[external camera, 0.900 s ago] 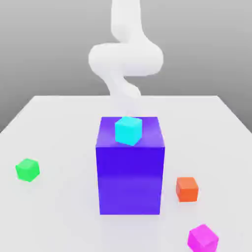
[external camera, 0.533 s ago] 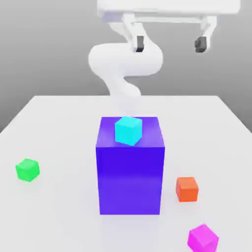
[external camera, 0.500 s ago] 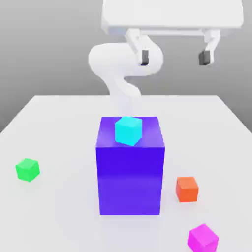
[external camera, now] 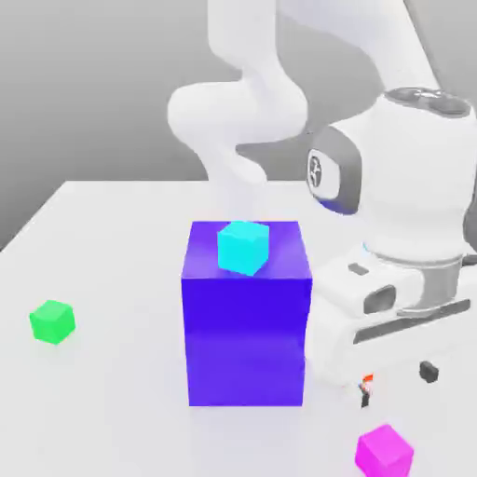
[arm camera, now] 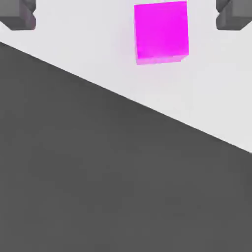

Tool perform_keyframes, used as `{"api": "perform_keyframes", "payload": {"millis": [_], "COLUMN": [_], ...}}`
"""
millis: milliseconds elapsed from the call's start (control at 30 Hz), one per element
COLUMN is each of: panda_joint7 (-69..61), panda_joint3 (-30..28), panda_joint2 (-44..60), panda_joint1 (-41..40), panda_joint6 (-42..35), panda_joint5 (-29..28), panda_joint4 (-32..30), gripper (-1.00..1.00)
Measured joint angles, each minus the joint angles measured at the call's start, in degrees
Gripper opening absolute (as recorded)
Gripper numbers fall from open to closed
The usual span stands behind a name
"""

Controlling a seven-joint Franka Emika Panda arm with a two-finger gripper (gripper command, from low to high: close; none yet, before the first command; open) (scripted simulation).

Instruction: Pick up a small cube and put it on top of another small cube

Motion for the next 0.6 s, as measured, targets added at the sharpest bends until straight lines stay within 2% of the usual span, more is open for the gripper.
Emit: {"api": "perform_keyframes", "payload": {"millis": [167, 200, 433, 600], "panda_joint7": [1.54, 1.80, 1.93, -0.34], "panda_joint3": [-1.50, -1.88, -1.79, 0.27], "panda_joint2": [10.41, 11.98, 12.14, 3.86], "panda_joint1": [1.90, 2.21, 2.11, 0.72], "panda_joint6": [6.74, 7.97, 8.07, 1.98], "panda_joint5": [-2.58, -2.94, -3.13, -1.19], "panda_joint4": [1.53, 1.85, 1.88, 0.86], "gripper": [0.00, -1.00, -1.00, -1.00]}}
